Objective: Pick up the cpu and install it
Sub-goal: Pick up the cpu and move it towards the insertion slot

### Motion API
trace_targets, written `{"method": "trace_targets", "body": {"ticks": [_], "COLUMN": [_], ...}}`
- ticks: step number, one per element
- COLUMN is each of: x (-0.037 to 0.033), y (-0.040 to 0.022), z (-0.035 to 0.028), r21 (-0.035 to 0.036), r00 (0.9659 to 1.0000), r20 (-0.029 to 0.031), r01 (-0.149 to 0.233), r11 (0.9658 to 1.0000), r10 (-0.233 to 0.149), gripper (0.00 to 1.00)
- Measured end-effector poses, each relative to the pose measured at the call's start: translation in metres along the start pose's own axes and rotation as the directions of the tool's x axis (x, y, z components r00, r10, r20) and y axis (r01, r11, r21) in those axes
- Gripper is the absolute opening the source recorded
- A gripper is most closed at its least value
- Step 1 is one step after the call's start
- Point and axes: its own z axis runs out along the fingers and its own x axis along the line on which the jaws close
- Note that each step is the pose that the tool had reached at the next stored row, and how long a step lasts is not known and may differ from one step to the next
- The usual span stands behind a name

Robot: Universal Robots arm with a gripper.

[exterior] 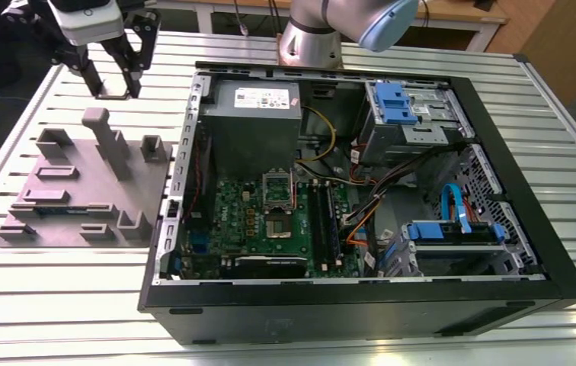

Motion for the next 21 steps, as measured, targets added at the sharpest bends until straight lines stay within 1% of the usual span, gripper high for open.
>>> {"method": "trace_targets", "body": {"ticks": [21], "x": [-0.012], "y": [0.0001], "z": [-0.0001], "r21": [0.0], "r00": [1.0], "r20": [0.0], "r01": [0.0], "r11": [1.0], "r10": [0.0], "gripper": [0.47]}}
